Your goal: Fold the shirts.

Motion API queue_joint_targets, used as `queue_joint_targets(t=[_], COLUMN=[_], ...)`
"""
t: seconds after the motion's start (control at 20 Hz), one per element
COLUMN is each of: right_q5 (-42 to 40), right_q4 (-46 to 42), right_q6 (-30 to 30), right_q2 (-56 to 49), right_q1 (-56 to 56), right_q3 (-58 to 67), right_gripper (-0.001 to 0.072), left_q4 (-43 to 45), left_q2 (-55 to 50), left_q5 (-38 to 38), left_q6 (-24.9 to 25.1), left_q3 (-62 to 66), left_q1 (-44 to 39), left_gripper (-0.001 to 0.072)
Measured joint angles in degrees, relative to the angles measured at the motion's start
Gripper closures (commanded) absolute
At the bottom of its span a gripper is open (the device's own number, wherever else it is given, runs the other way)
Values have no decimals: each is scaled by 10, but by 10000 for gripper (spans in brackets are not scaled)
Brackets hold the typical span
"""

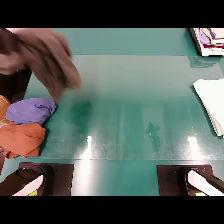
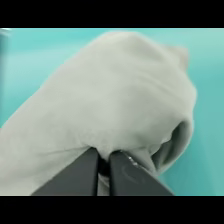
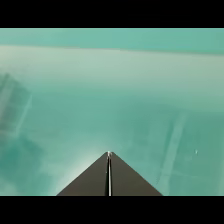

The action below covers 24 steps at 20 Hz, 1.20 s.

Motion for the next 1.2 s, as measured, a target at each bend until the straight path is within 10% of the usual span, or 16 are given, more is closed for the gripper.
queue_joint_targets(t=[0.05, 0.15, 0.45, 1.2], right_q5=[0, 2, 13, 40], right_q4=[0, 0, 0, -2], right_q6=[0, 0, 0, 0], right_q2=[0, 0, 0, 0], right_q1=[0, 0, 0, 0], right_q3=[4, 9, 13, 14], right_gripper=[698, 698, 698, 698], left_q4=[-13, -52, -126, -158], left_q2=[-2, -13, -52, -220], left_q5=[-6, 0, 105, 78], left_q6=[-2, -4, -5, 8], left_q3=[-26, -88, -217, -261], left_q1=[-39, -108, -200, 36], left_gripper=[667, 186, 170, 171])
